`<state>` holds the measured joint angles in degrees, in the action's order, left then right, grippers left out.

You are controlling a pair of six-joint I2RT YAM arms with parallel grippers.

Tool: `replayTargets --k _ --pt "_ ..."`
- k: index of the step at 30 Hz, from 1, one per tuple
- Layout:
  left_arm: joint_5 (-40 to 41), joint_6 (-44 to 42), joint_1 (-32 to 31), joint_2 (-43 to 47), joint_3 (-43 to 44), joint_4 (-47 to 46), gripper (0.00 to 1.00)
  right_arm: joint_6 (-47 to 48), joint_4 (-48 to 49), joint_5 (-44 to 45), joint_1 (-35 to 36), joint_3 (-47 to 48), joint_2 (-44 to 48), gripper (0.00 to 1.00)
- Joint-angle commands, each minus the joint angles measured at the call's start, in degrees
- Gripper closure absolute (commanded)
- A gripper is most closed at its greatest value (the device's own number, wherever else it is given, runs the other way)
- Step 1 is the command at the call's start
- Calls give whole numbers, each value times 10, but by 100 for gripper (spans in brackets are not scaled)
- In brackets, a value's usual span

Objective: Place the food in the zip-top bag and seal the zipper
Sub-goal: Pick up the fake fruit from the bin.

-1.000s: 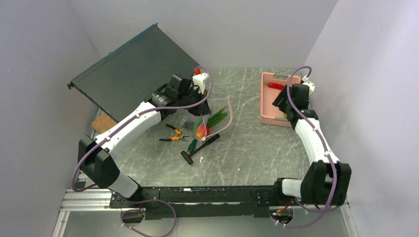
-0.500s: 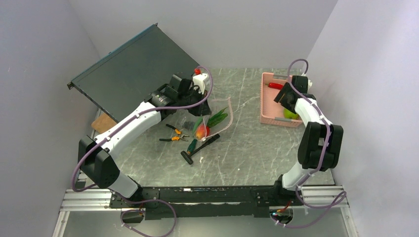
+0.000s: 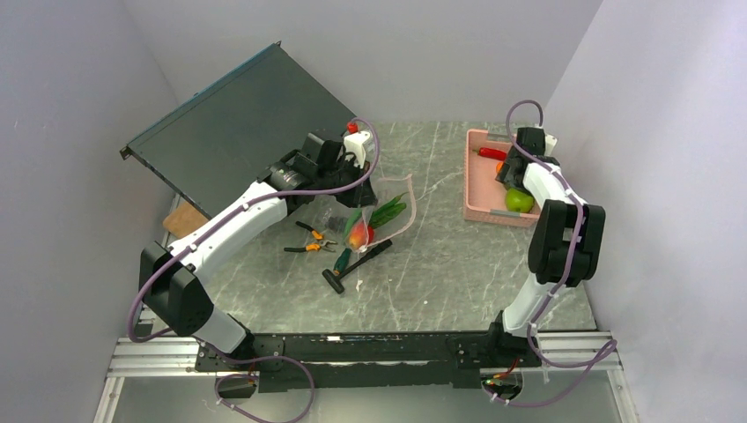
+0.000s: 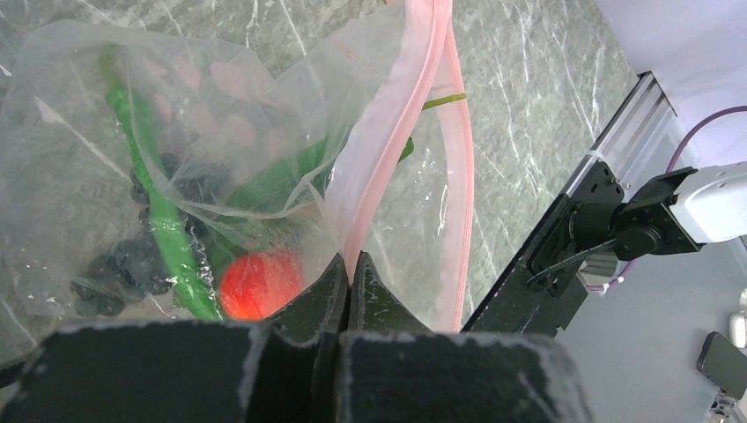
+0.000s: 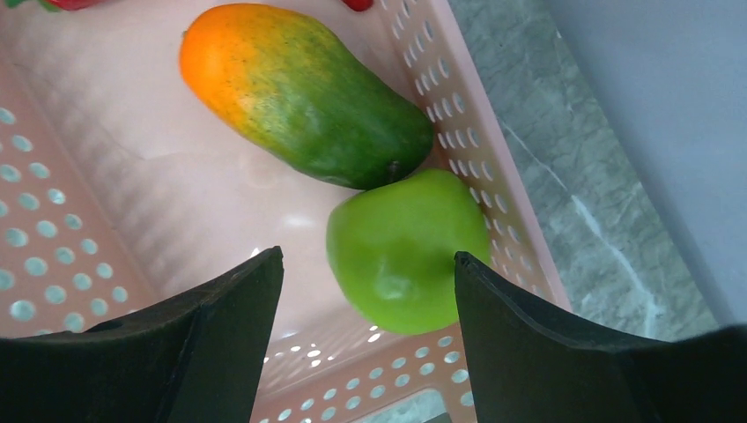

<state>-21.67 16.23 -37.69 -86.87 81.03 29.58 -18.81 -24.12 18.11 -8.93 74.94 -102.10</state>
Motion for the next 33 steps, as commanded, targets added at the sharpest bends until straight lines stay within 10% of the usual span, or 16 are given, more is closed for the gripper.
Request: replayTargets --k 1,14,26,33 --pt "-16 7 0 -3 19 -23 100 9 -12 37 0 -3 -5 27" --pt "-14 6 0 -3 20 -21 100 14 -14 66 7 -2 -58 28" --pt "-17 9 1 -4 18 -25 100 26 21 17 25 -33 44 84" --pt "-19 10 0 -7 17 -25 100 27 57 -28 27 -61 124 100"
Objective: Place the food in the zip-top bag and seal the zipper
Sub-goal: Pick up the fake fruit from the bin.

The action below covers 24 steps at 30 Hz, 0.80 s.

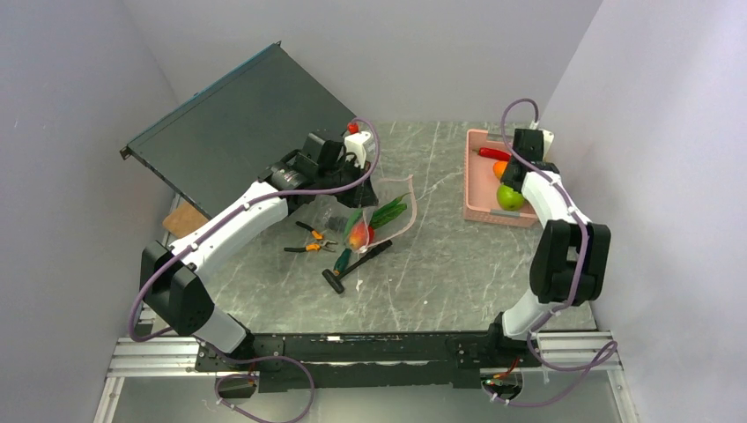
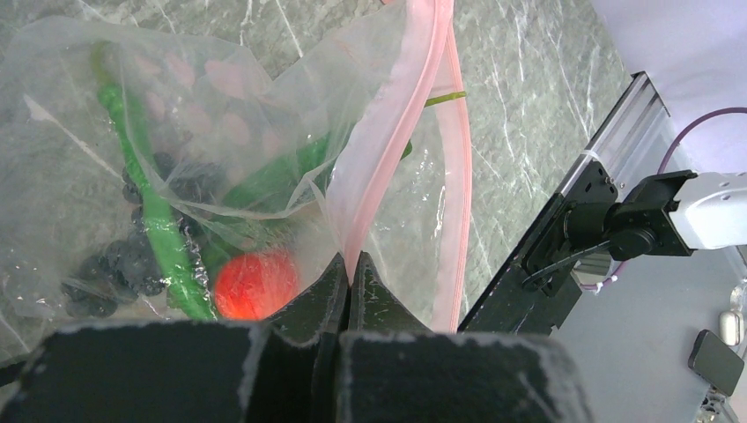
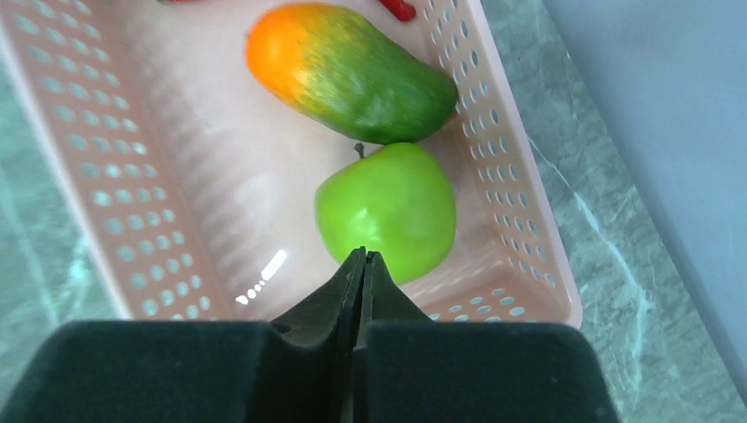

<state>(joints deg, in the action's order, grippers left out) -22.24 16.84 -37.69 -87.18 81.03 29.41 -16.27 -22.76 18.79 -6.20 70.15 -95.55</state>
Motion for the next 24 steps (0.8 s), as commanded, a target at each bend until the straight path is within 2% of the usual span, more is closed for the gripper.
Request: replayTargets --k 1,2,3,5,7,9,11,15,24 --pt "-13 4 0 -3 17 -23 100 1 56 -36 0 -21 70 100" --pt "-13 4 0 -3 18 -23 100 3 65 -37 0 -28 77 100" --pt "-13 4 0 -3 17 -23 100 6 69 -36 -1 -32 80 96" --pt "-12 3 0 -1 17 -24 100 10 54 -21 0 -22 69 80" --pt "-11 3 0 0 17 -22 100 16 31 -6 0 -6 42 56" --pt "-11 2 0 0 19 -21 100 25 13 3 -2 12 18 39" --pt "-11 1 0 0 19 -21 100 27 2 13 -3 21 -4 30" --pt "-10 1 0 2 20 -20 100 18 -3 23 -14 21 -32 24" --pt "-12 1 0 3 19 -20 100 20 17 -7 -20 37 -102 24"
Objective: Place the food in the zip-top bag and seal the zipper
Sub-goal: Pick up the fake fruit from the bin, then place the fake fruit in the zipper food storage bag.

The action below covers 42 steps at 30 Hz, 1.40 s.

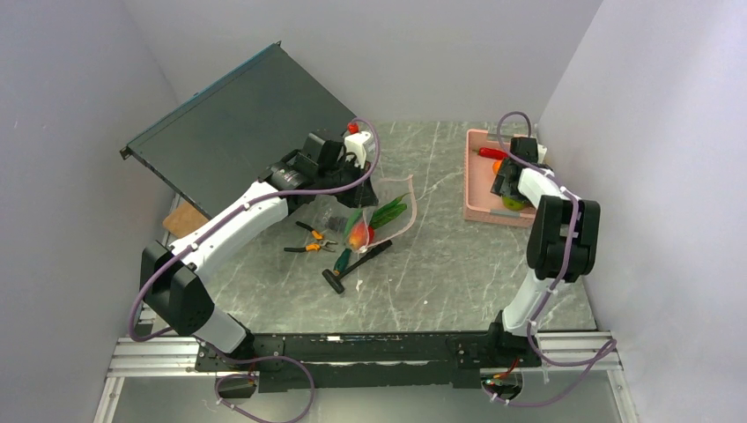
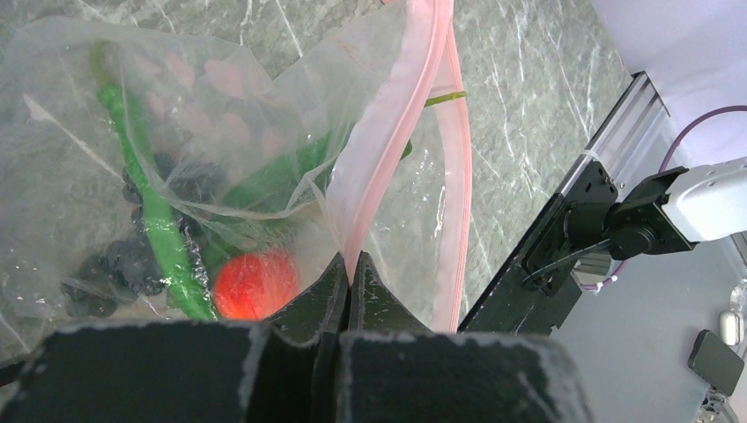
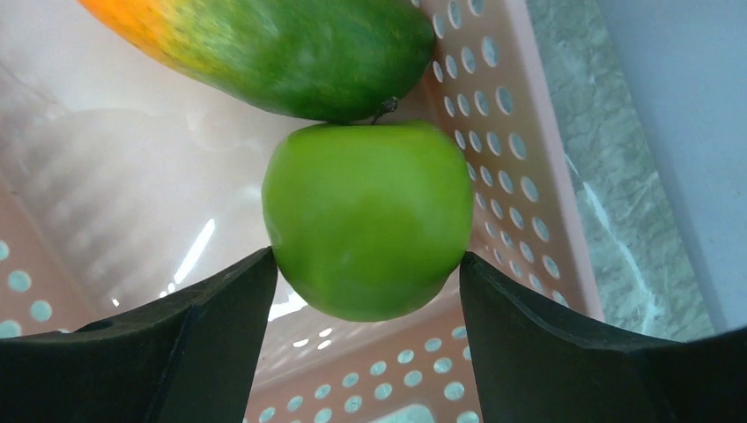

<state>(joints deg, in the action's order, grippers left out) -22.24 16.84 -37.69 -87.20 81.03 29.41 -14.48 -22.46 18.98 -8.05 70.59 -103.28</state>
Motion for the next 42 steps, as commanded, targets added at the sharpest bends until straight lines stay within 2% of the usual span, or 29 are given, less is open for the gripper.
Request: replayTargets --k 1,3,5,9,11,14,18,22,24,36,42 --pt "-11 0 1 4 19 -20 100 2 13 -12 -1 39 -30 25" --pt "-11 1 1 3 19 -20 100 1 6 -14 -1 49 -35 28" --pt "-10 0 1 4 19 -20 100 -1 3 -14 0 49 -24 37" --pt "-11 1 0 3 19 -21 100 -7 23 -47 9 16 38 66" --pt "-12 1 0 1 19 -20 100 -6 37 -58 26 -5 81 77" --pt "-9 1 1 0 19 -20 100 6 57 -42 56 -35 132 86" --pt "-8 0 0 -2 19 -20 100 7 50 -48 60 -41 165 97" --pt "-3 -2 0 -2 19 -19 100 -1 56 -114 78 -61 215 100" --pt "0 -4 0 -1 20 -17 100 0 57 -159 109 -79 249 100" --pt "-3 -2 0 -3 20 -17 100 -12 61 -368 202 -166 496 100" --pt "-2 -3 0 -6 21 -16 100 8 50 -479 254 -163 532 100"
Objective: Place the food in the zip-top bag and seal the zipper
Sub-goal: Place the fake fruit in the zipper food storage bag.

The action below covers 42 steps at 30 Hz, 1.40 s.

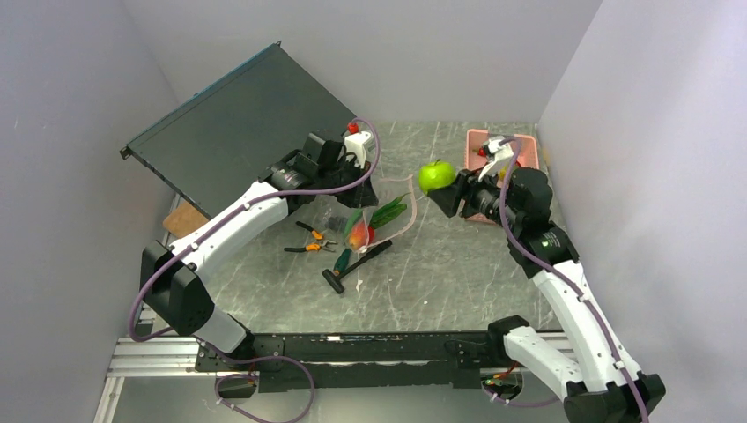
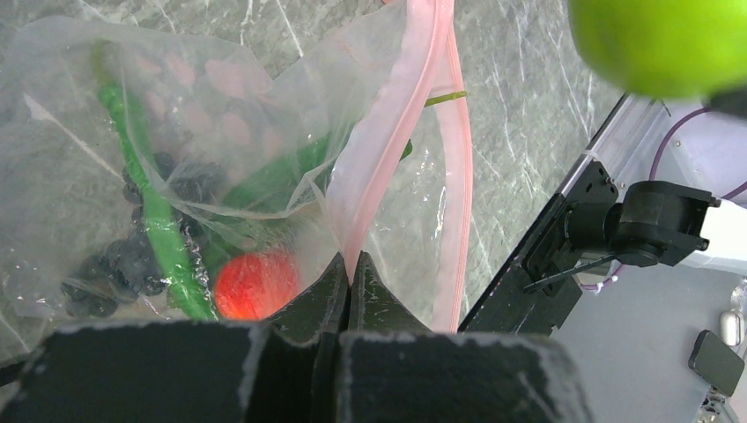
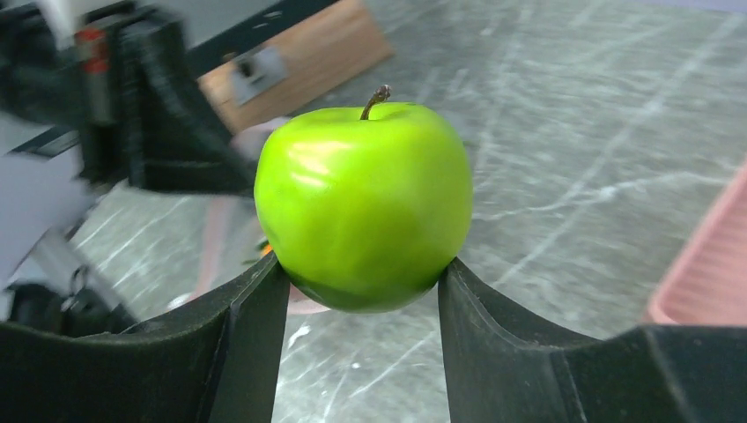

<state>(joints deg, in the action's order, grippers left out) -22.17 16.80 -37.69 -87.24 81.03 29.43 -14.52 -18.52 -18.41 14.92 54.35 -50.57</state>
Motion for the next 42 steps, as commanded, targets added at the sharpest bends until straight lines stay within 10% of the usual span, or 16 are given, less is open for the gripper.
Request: replayTargets --k 1,15,26,42 --pt "-2 -3 0 -5 21 -16 100 5 13 -119 34 -3 0 100" --pt "41 -18 -4 27 19 -12 100 -36 87 90 247 -17 -127 79" --pt "65 -30 -21 63 14 -17 100 -52 93 179 256 -16 -131 44" --pt "75 -34 -29 61 14 -15 100 -47 91 180 262 24 -141 20"
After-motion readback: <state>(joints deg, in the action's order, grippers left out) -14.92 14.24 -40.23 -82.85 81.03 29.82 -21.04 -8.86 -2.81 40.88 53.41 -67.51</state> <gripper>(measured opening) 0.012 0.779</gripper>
